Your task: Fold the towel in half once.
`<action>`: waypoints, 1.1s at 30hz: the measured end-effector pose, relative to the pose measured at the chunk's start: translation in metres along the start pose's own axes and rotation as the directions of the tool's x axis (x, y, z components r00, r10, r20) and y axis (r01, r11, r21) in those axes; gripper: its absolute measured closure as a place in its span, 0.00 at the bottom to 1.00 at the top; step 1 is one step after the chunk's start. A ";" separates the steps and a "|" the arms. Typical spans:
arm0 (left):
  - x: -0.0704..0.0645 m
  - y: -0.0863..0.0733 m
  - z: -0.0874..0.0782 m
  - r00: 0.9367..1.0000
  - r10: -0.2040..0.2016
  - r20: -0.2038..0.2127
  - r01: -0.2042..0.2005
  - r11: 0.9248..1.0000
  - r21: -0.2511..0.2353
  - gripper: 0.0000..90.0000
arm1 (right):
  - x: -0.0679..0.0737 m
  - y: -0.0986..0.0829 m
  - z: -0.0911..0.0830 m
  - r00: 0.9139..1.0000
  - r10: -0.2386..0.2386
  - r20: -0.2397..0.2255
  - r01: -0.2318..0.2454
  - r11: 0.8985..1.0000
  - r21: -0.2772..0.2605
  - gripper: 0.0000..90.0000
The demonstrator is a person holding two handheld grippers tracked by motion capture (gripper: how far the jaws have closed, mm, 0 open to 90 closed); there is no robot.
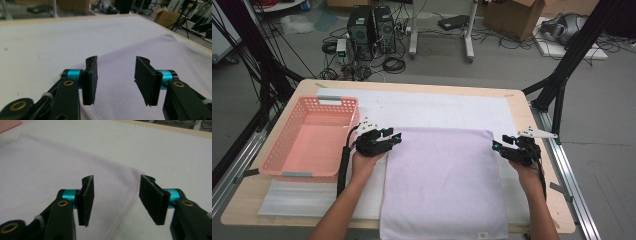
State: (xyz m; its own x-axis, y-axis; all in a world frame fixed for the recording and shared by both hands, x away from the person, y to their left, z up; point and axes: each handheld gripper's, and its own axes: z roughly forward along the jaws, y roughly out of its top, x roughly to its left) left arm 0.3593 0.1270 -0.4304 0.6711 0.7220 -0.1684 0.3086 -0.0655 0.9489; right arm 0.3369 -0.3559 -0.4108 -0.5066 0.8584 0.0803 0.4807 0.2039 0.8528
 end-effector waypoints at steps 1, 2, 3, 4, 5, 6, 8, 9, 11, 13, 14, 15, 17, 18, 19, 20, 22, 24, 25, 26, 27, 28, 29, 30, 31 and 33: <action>-0.002 0.001 -0.003 1.000 0.019 0.010 -0.019 1.000 0.007 0.54 | 0.004 -0.003 -0.004 1.000 -0.010 0.001 0.010 1.000 0.001 0.42; -0.004 0.002 -0.005 0.999 0.020 0.026 -0.020 1.000 0.015 0.54 | 0.007 -0.007 -0.007 1.000 -0.028 -0.009 0.028 1.000 -0.003 0.37; -0.007 0.002 -0.008 0.999 0.017 0.034 -0.018 1.000 0.010 0.54 | 0.010 -0.010 -0.009 0.999 -0.039 -0.035 0.039 0.999 -0.005 0.31; -0.009 0.001 -0.011 0.999 0.014 0.038 -0.014 1.000 0.002 0.52 | 0.012 -0.013 -0.012 0.997 -0.055 -0.054 0.054 0.998 -0.019 0.26; -0.011 0.001 -0.013 0.999 0.008 0.032 -0.008 1.000 0.002 0.47 | 0.014 -0.016 -0.015 0.996 -0.061 -0.058 0.059 0.998 -0.029 0.23; -0.013 0.002 -0.014 0.999 -0.010 0.033 0.010 1.000 0.011 0.41 | 0.016 -0.017 -0.017 0.996 -0.067 -0.055 0.065 0.997 -0.038 0.21; -0.016 0.002 -0.016 0.999 -0.022 0.033 0.022 1.000 0.022 0.35 | 0.020 -0.019 -0.022 0.995 -0.085 -0.047 0.082 0.995 -0.055 0.19; -0.018 0.002 -0.017 0.999 -0.020 0.031 0.019 1.000 0.023 0.33 | 0.021 -0.020 -0.024 0.994 -0.098 -0.047 0.095 0.994 -0.057 0.19; -0.021 0.002 -0.016 1.000 -0.021 0.009 0.020 1.000 0.016 0.23 | 0.023 -0.021 -0.026 0.994 -0.101 -0.052 0.098 0.993 -0.059 0.19; -0.023 0.003 -0.017 1.000 -0.012 0.023 0.012 1.000 0.013 0.22 | 0.024 -0.022 -0.027 0.993 -0.107 -0.042 0.104 0.992 -0.070 0.19; -0.024 0.003 -0.018 1.000 -0.012 0.024 0.012 1.000 0.011 0.22 | 0.025 -0.023 -0.028 0.993 -0.108 -0.042 0.105 0.992 -0.073 0.19; -0.025 0.003 -0.019 1.000 -0.010 0.027 0.010 1.000 0.007 0.22 | 0.025 -0.023 -0.028 0.993 -0.116 -0.038 0.112 0.991 -0.079 0.19; -0.025 0.001 -0.019 1.000 0.005 0.026 -0.006 1.000 0.018 0.22 | 0.024 -0.024 -0.029 0.992 -0.120 -0.021 0.118 0.990 -0.080 0.19; -0.025 -0.001 -0.018 1.000 0.021 0.018 -0.022 0.999 0.038 0.21 | 0.023 -0.025 -0.029 0.993 -0.120 -0.009 0.119 0.990 -0.079 0.19; -0.025 -0.002 -0.018 0.999 0.031 0.011 -0.031 0.999 0.045 0.22 | 0.022 -0.027 -0.029 0.993 -0.117 0.008 0.118 0.990 -0.079 0.19; -0.025 -0.005 -0.018 0.999 0.031 0.007 -0.032 0.998 0.051 0.22 | 0.021 -0.028 -0.029 0.994 -0.109 0.009 0.109 0.991 -0.079 0.19; -0.024 -0.007 -0.016 1.000 0.010 0.010 -0.010 0.999 0.052 0.23 | 0.020 -0.030 -0.028 0.995 -0.102 0.010 0.103 0.991 -0.086 0.19; -0.024 -0.008 -0.014 1.000 -0.005 0.015 0.004 0.999 0.046 0.22 | 0.020 -0.030 -0.027 0.995 -0.102 0.008 0.102 0.991 -0.084 0.19; -0.024 -0.007 -0.014 1.000 -0.010 0.014 0.009 0.999 0.035 0.22 | 0.020 -0.030 -0.027 0.994 -0.107 0.010 0.107 0.991 -0.082 0.19; -0.025 -0.007 -0.015 1.000 -0.013 0.017 0.013 0.999 0.033 0.22 | 0.020 -0.030 -0.025 0.994 -0.111 0.015 0.112 0.991 -0.080 0.19; -0.024 -0.006 -0.015 1.000 -0.013 0.016 0.012 0.999 0.031 0.22 | 0.020 -0.029 -0.024 0.993 -0.115 0.022 0.116 0.991 -0.071 0.19; -0.023 -0.006 -0.015 1.000 -0.013 0.019 0.012 0.999 0.032 0.22 | 0.020 -0.029 -0.023 0.993 -0.115 0.026 0.116 0.991 -0.068 0.19; -0.022 -0.007 -0.016 1.000 -0.023 0.016 0.022 0.999 0.033 0.22 | 0.020 -0.029 -0.023 0.994 -0.109 0.022 0.111 0.992 -0.066 0.19; -0.021 -0.007 -0.016 0.999 -0.038 0.024 0.037 0.999 0.034 0.22 | 0.020 -0.029 -0.023 0.994 -0.109 0.024 0.111 0.992 -0.063 0.19; -0.020 -0.007 -0.016 0.998 -0.054 0.027 0.053 0.998 0.033 0.22 | 0.020 -0.029 -0.023 0.994 -0.107 0.024 0.108 0.992 -0.062 0.19; -0.019 -0.006 -0.016 0.998 -0.061 0.028 0.061 0.998 0.030 0.22 | 0.020 -0.030 -0.023 0.995 -0.098 0.023 0.099 0.993 -0.063 0.19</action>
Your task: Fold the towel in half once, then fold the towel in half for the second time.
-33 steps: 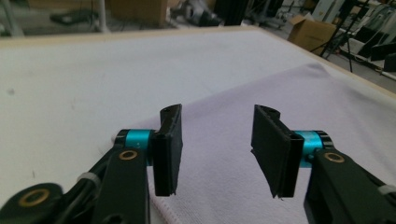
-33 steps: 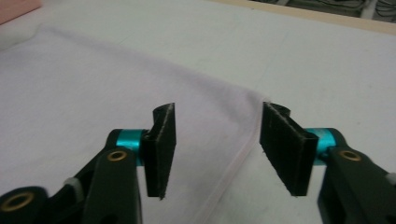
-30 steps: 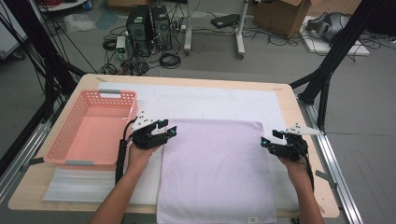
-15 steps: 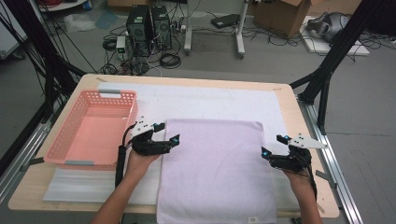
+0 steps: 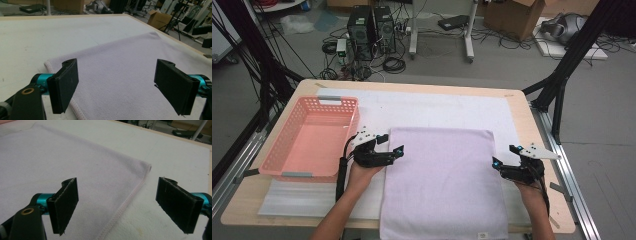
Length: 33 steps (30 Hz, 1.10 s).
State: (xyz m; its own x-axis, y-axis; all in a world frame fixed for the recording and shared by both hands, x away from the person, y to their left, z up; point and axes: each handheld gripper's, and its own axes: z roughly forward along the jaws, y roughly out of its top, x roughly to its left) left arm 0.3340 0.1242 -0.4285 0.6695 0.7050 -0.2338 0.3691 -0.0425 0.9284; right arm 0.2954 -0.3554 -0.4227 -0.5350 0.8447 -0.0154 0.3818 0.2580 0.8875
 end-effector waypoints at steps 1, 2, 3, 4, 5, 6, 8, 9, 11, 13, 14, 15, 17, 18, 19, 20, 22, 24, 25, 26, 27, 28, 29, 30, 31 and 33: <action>0.001 0.000 0.000 1.000 -0.002 0.000 0.002 1.000 0.002 0.22 | 0.000 -0.001 0.000 1.000 0.004 0.000 -0.004 1.000 0.001 0.19; 0.001 0.000 0.000 1.000 -0.004 -0.004 0.004 1.000 0.003 0.22 | 0.000 -0.001 0.000 1.000 0.018 -0.006 -0.018 1.000 0.004 0.19; 0.002 0.000 -0.001 1.000 -0.010 -0.006 0.010 1.000 0.006 0.22 | 0.000 -0.002 0.001 1.000 0.021 -0.011 -0.021 1.000 0.007 0.19; 0.002 0.000 -0.001 1.000 -0.014 -0.009 0.014 1.000 0.004 0.21 | 0.000 -0.002 0.002 1.000 0.023 -0.012 -0.023 1.000 0.013 0.19; 0.003 0.000 -0.001 1.000 -0.010 -0.013 0.010 1.000 0.004 0.21 | 0.000 -0.002 0.003 1.000 0.022 -0.015 -0.022 1.000 0.017 0.19; 0.004 0.000 -0.001 1.000 -0.015 -0.014 0.015 1.000 0.004 0.21 | 0.000 -0.001 0.004 0.999 0.027 -0.017 -0.026 0.999 0.020 0.19; 0.006 0.001 -0.002 1.000 -0.024 -0.019 0.024 1.000 0.005 0.21 | 0.001 -0.001 0.005 0.999 0.030 -0.023 -0.029 0.999 0.023 0.19; 0.007 0.001 -0.002 0.999 -0.032 -0.019 0.032 0.999 0.003 0.21 | 0.001 -0.001 0.005 0.999 0.032 -0.026 -0.031 0.999 0.025 0.19; 0.007 0.001 -0.001 0.999 -0.048 -0.019 0.048 0.999 0.012 0.22 | 0.001 -0.001 0.006 0.999 0.029 -0.028 -0.029 0.999 0.028 0.19; 0.007 0.001 0.000 0.999 -0.040 -0.019 0.040 0.999 0.014 0.24 | 0.000 -0.002 0.007 0.999 0.028 -0.033 -0.027 0.999 0.039 0.19; 0.008 0.000 0.000 0.999 -0.046 -0.025 0.047 0.999 0.011 0.24 | 0.000 -0.002 0.007 0.999 0.036 -0.036 -0.035 0.998 0.043 0.19; 0.009 0.000 0.001 0.998 -0.050 -0.027 0.051 0.999 0.012 0.24 | 0.001 -0.003 0.007 0.999 0.041 -0.037 -0.039 0.998 0.050 0.19; 0.012 -0.001 0.002 0.998 -0.056 -0.035 0.057 0.998 0.018 0.23 | 0.000 -0.003 0.007 0.998 0.039 -0.040 -0.037 0.998 0.052 0.19; 0.012 -0.001 0.002 0.998 -0.055 -0.041 0.056 0.998 0.020 0.23 | -0.001 -0.003 0.007 0.998 0.041 -0.042 -0.039 0.998 0.050 0.19; 0.013 -0.002 0.004 0.998 -0.052 -0.047 0.053 0.998 0.023 0.23 | -0.001 -0.003 0.007 0.998 0.045 -0.045 -0.043 0.998 0.052 0.19; 0.014 -0.002 0.005 0.998 -0.050 -0.049 0.052 0.998 0.031 0.23 | -0.003 -0.002 0.008 0.998 0.044 -0.044 -0.042 0.998 0.050 0.19; 0.015 -0.004 0.009 0.997 -0.058 -0.059 0.061 0.997 0.050 0.23 | -0.005 -0.002 0.010 0.997 0.066 -0.045 -0.063 0.996 0.062 0.20; 0.018 -0.005 0.012 0.994 -0.088 -0.059 0.092 0.994 0.063 0.23 | -0.008 -0.001 0.013 0.995 0.087 -0.039 -0.084 0.993 0.086 0.20; 0.019 -0.006 0.014 0.992 -0.106 -0.062 0.111 0.991 0.075 0.23 | -0.010 -0.001 0.016 0.994 0.102 -0.036 -0.098 0.990 0.097 0.21; 0.020 -0.007 0.015 0.991 -0.117 -0.068 0.123 0.988 0.090 0.23 | -0.012 0.000 0.018 0.993 0.113 -0.031 -0.109 0.988 0.106 0.21; 0.022 -0.008 0.017 0.990 -0.117 -0.081 0.126 0.986 0.106 0.23 | -0.014 0.000 0.021 0.992 0.125 -0.028 -0.120 0.985 0.122 0.23; 0.024 -0.009 0.019 0.988 -0.120 -0.096 0.131 0.984 0.118 0.23 | -0.016 0.001 0.024 0.992 0.125 -0.023 -0.121 0.984 0.134 0.23; 0.027 -0.010 0.021 0.986 -0.123 -0.109 0.138 0.980 0.143 0.23 | -0.017 0.002 0.027 0.992 0.125 -0.017 -0.122 0.982 0.141 0.23; 0.029 -0.009 0.023 0.984 -0.122 -0.131 0.142 0.977 0.158 0.23 | -0.019 0.003 0.030 0.991 0.134 -0.019 -0.129 0.979 0.156 0.24; 0.032 -0.008 0.025 0.981 -0.127 -0.148 0.150 0.976 0.159 0.24 | -0.020 0.004 0.033 0.990 0.141 -0.018 -0.137 0.977 0.166 0.25; 0.036 -0.006 0.027 0.977 -0.138 -0.164 0.166 0.972 0.168 0.24 | -0.022 0.008 0.037 0.988 0.151 -0.011 -0.147 0.975 0.168 0.27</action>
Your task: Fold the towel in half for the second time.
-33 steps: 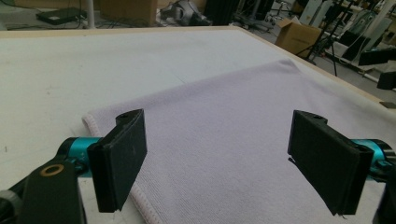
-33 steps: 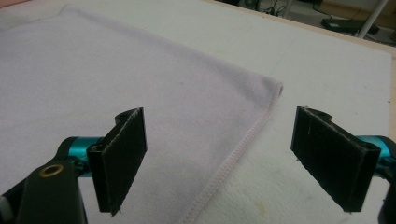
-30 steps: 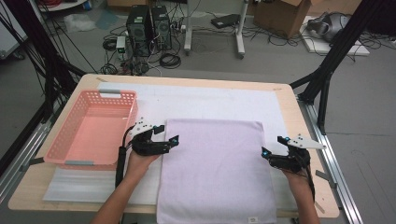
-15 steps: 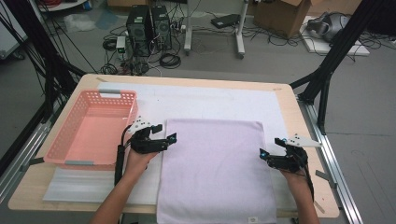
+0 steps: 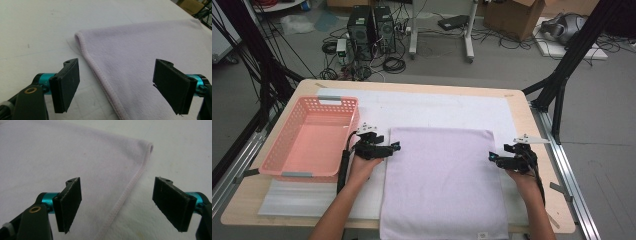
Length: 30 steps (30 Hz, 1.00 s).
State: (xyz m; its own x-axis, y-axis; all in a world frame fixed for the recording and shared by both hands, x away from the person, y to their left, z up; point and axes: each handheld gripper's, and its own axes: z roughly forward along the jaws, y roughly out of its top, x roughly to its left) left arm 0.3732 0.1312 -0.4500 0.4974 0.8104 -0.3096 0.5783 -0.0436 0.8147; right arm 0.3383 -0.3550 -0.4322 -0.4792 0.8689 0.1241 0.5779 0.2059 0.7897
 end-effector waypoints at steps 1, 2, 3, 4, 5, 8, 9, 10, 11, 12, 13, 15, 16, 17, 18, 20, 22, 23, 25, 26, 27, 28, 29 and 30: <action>0.001 0.002 0.002 1.000 -0.007 -0.005 0.007 1.000 0.007 0.24 | -0.001 0.002 0.002 1.000 0.007 0.000 -0.007 1.000 0.001 0.28; 0.002 0.003 0.003 1.000 -0.001 -0.015 0.001 1.000 0.018 0.24 | -0.002 0.005 0.003 1.000 0.013 0.006 -0.013 1.000 0.002 0.28; 0.002 0.004 0.005 1.000 -0.001 -0.023 0.001 1.000 0.018 0.25 | -0.003 0.007 0.005 1.000 0.014 0.012 -0.014 1.000 0.007 0.29; 0.003 0.005 0.007 1.000 -0.007 -0.020 0.007 1.000 0.025 0.26 | -0.003 0.009 0.007 1.000 0.015 0.013 -0.015 1.000 0.011 0.29; 0.004 0.006 0.009 1.000 -0.005 -0.023 0.006 0.999 0.033 0.27 | -0.004 0.011 0.010 1.000 0.012 0.018 -0.013 1.000 0.014 0.29; 0.005 0.007 0.017 0.999 -0.005 -0.036 0.007 0.998 0.059 0.31 | -0.005 0.015 0.017 1.000 0.007 0.026 -0.008 0.999 0.031 0.34; 0.005 0.009 0.018 0.999 0.002 -0.036 0.000 0.998 0.058 0.33 | -0.006 0.016 0.020 0.999 0.010 0.034 -0.011 0.999 0.041 0.38; 0.004 0.010 0.020 0.999 0.004 -0.032 -0.002 0.998 0.061 0.36 | -0.007 0.017 0.023 0.999 0.012 0.040 -0.014 0.999 0.049 0.40; 0.004 0.010 0.022 0.999 0.004 -0.040 -0.001 0.998 0.063 0.39 | -0.008 0.018 0.026 0.999 0.016 0.045 -0.019 0.998 0.057 0.40; 0.003 0.011 0.023 0.999 0.010 -0.039 -0.007 0.998 0.069 0.41 | -0.010 0.019 0.029 0.999 0.021 0.048 -0.024 0.998 0.066 0.40; 0.003 0.011 0.024 0.999 0.017 -0.041 -0.014 0.998 0.067 0.42 | -0.011 0.020 0.032 0.998 0.031 0.057 -0.035 0.997 0.072 0.40; 0.001 0.012 0.026 0.998 0.039 -0.046 -0.036 0.997 0.074 0.48 | -0.014 0.022 0.037 0.997 0.039 0.067 -0.044 0.995 0.087 0.41; 0.000 0.012 0.026 0.997 0.059 -0.058 -0.054 0.995 0.083 0.51 | -0.015 0.022 0.040 0.996 0.044 0.073 -0.051 0.994 0.095 0.41; -0.003 0.013 0.027 0.992 0.103 -0.076 -0.095 0.991 0.096 0.56 | -0.015 0.022 0.043 0.996 0.049 0.079 -0.057 0.992 0.108 0.44; -0.004 0.013 0.027 0.986 0.143 -0.091 -0.133 0.985 0.107 0.59 | -0.016 0.022 0.045 0.995 0.046 0.090 -0.056 0.992 0.115 0.45; -0.006 0.012 0.027 0.978 0.177 -0.108 -0.164 0.980 0.115 0.66 | -0.013 0.023 0.046 0.993 0.027 0.118 -0.041 0.991 0.125 0.50; -0.004 0.012 0.027 0.980 0.164 -0.113 -0.151 0.982 0.109 0.71 | -0.012 0.024 0.045 0.992 0.010 0.124 -0.026 0.991 0.129 0.59; -0.004 0.013 0.027 0.980 0.162 -0.112 -0.150 0.983 0.109 0.74 | -0.012 0.024 0.045 0.994 0.010 0.111 -0.024 0.991 0.128 0.63; -0.003 0.012 0.027 0.983 0.169 -0.067 -0.161 0.981 0.110 0.84 | -0.011 0.024 0.045 0.994 0.011 0.106 -0.025 0.991 0.130 0.74; -0.005 0.012 0.028 0.980 0.188 -0.063 -0.180 0.977 0.113 0.92 | -0.010 0.024 0.045 0.996 0.027 0.091 -0.039 0.991 0.128 0.86; -0.006 0.012 0.028 0.979 0.193 -0.066 -0.185 0.976 0.113 0.93 | -0.010 0.024 0.046 0.997 0.041 0.067 -0.049 0.991 0.126 0.91; -0.005 0.012 0.028 0.980 0.187 -0.060 -0.180 0.977 0.110 0.94 | -0.008 0.024 0.046 0.996 0.046 0.070 -0.055 0.990 0.130 0.93; -0.004 0.012 0.028 0.983 0.175 -0.056 -0.168 0.980 0.110 0.94 | -0.008 0.024 0.046 0.996 0.054 0.069 -0.063 0.990 0.129 0.94; -0.003 0.013 0.027 0.985 0.167 -0.052 -0.160 0.981 0.108 0.94 | -0.009 0.024 0.046 0.996 0.063 0.061 -0.070 0.990 0.125 0.95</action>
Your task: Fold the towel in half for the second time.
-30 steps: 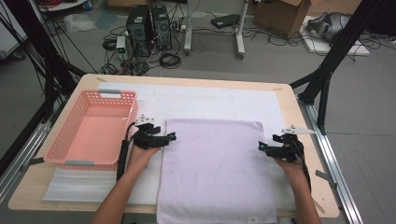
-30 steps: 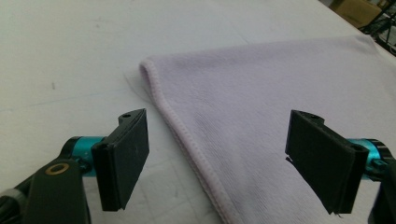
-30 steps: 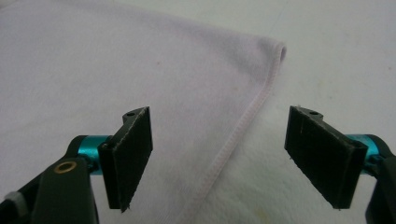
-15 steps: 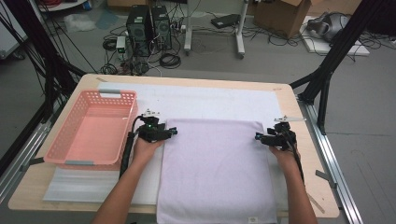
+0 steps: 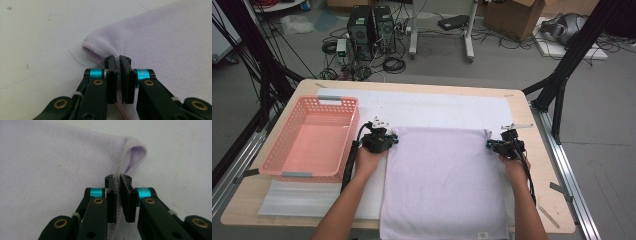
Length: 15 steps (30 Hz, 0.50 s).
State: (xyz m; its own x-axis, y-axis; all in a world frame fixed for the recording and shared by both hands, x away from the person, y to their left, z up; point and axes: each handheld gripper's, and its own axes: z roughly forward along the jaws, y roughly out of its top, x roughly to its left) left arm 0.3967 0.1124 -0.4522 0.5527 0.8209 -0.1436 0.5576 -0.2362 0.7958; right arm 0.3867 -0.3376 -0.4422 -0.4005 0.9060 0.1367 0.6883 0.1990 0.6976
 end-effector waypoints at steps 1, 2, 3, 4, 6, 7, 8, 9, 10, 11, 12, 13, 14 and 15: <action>0.000 0.000 0.000 1.000 -0.007 -0.001 0.007 1.000 0.000 0.95 | -0.002 -0.001 0.000 1.000 0.014 -0.013 -0.014 1.000 -0.005 0.95; 0.000 0.001 -0.001 0.999 -0.031 -0.011 0.031 0.999 -0.014 0.95 | -0.004 -0.001 0.000 0.999 0.027 -0.023 -0.027 1.000 -0.008 0.95; 0.001 0.001 -0.001 0.999 -0.039 -0.014 0.038 0.999 -0.020 0.95 | -0.005 -0.001 -0.001 0.999 0.036 -0.029 -0.036 0.999 -0.012 0.95; 0.001 0.002 -0.002 0.998 -0.058 -0.021 0.057 0.997 -0.045 0.95 | -0.005 -0.001 0.000 0.999 0.029 -0.022 -0.030 0.999 -0.018 0.96; 0.002 0.007 -0.005 0.996 -0.090 -0.018 0.088 0.993 -0.083 0.95 | -0.005 0.001 -0.002 1.000 0.022 -0.012 -0.023 0.999 -0.041 0.96; 0.002 0.010 -0.006 0.996 -0.085 -0.025 0.082 0.992 -0.096 0.95 | -0.005 0.002 -0.004 1.000 0.025 -0.010 -0.025 0.998 -0.059 0.96; 0.001 0.013 -0.007 0.996 -0.087 -0.022 0.084 0.991 -0.106 0.95 | -0.006 0.004 -0.005 1.000 0.027 -0.008 -0.027 0.996 -0.082 0.96; 0.001 0.016 -0.008 0.996 -0.087 -0.025 0.083 0.988 -0.128 0.95 | -0.008 0.006 -0.008 1.000 0.027 0.000 -0.027 0.994 -0.102 0.96; 0.001 0.020 -0.008 0.996 -0.088 -0.031 0.083 0.988 -0.128 0.95 | -0.008 0.008 -0.010 0.999 0.032 0.005 -0.031 0.993 -0.117 0.96; 0.002 0.024 -0.008 0.996 -0.086 -0.032 0.081 0.987 -0.137 0.95 | -0.009 0.011 -0.012 0.999 0.029 0.014 -0.027 0.991 -0.133 0.96; 0.003 0.028 -0.009 0.995 -0.100 -0.027 0.095 0.983 -0.154 0.95 | -0.010 0.014 -0.014 0.999 0.035 0.020 -0.031 0.988 -0.149 0.96; 0.003 0.031 -0.010 0.994 -0.109 -0.028 0.103 0.981 -0.164 0.95 | -0.011 0.018 -0.016 0.999 0.035 0.027 -0.030 0.984 -0.178 0.96; 0.004 0.031 -0.011 0.993 -0.116 -0.022 0.110 0.978 -0.176 0.95 | -0.011 0.020 -0.018 0.999 0.047 0.017 -0.043 0.979 -0.201 0.96; 0.005 0.031 -0.012 0.991 -0.131 -0.009 0.127 0.976 -0.179 0.95 | -0.011 0.021 -0.019 0.999 0.049 0.012 -0.045 0.976 -0.215 0.96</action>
State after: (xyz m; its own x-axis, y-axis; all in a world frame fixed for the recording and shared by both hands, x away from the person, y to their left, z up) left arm 0.4094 0.1153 -0.4208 0.4690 0.8496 -0.2413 0.5036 -0.0328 0.8633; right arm 0.3936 -0.3508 -0.4156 -0.3591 0.9191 0.1621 0.5597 0.0731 0.8254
